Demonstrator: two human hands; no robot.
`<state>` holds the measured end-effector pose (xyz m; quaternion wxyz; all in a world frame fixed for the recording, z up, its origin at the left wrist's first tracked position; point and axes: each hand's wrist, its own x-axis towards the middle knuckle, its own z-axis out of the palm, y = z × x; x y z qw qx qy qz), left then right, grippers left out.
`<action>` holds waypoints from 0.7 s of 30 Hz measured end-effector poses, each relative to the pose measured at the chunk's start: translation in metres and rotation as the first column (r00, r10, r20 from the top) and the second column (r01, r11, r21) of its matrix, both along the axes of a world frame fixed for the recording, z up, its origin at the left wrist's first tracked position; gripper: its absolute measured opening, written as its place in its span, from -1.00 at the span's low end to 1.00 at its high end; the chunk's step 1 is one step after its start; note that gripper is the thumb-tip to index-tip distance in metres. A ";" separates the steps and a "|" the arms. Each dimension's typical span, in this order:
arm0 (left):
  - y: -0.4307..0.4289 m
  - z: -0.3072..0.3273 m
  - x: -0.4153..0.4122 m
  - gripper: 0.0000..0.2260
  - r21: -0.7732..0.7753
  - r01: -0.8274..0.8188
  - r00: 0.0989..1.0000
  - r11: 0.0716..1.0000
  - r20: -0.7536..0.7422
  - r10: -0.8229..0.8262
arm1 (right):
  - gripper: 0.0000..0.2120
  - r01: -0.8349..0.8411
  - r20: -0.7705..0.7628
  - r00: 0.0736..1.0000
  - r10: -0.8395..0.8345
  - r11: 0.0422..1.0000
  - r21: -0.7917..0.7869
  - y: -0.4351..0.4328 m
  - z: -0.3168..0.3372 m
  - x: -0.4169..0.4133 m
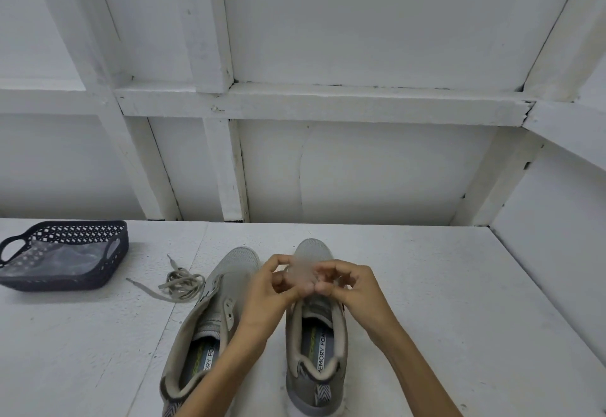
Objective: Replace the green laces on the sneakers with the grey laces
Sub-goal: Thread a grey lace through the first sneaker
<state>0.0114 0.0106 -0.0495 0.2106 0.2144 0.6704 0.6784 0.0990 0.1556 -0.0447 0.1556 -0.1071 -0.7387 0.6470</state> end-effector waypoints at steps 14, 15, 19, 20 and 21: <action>-0.008 0.006 -0.029 -0.62 -0.157 0.217 0.976 0.963 0.052 -0.212 | -0.86 -0.224 0.066 0.972 0.226 0.974 -0.035 0.010 0.002 -0.021; -0.008 0.006 -0.029 -0.62 -0.147 0.220 0.975 0.964 0.046 -0.216 | -0.83 -0.201 0.062 0.977 0.203 0.979 -0.042 0.009 0.000 -0.021; -0.006 0.004 -0.027 -0.60 -0.119 0.269 0.962 0.956 -0.008 -0.271 | -0.78 -0.135 0.048 0.989 0.138 0.989 -0.055 0.011 -0.001 -0.018; -0.005 0.002 -0.026 -0.60 -0.113 0.263 0.963 0.958 -0.020 -0.267 | -0.80 -0.136 0.053 0.989 0.138 0.990 -0.036 0.011 0.000 -0.016; -0.005 0.001 -0.025 -0.60 -0.109 0.248 0.967 0.963 -0.033 -0.253 | -0.83 -0.138 0.062 0.988 0.138 0.990 -0.012 0.012 0.001 -0.015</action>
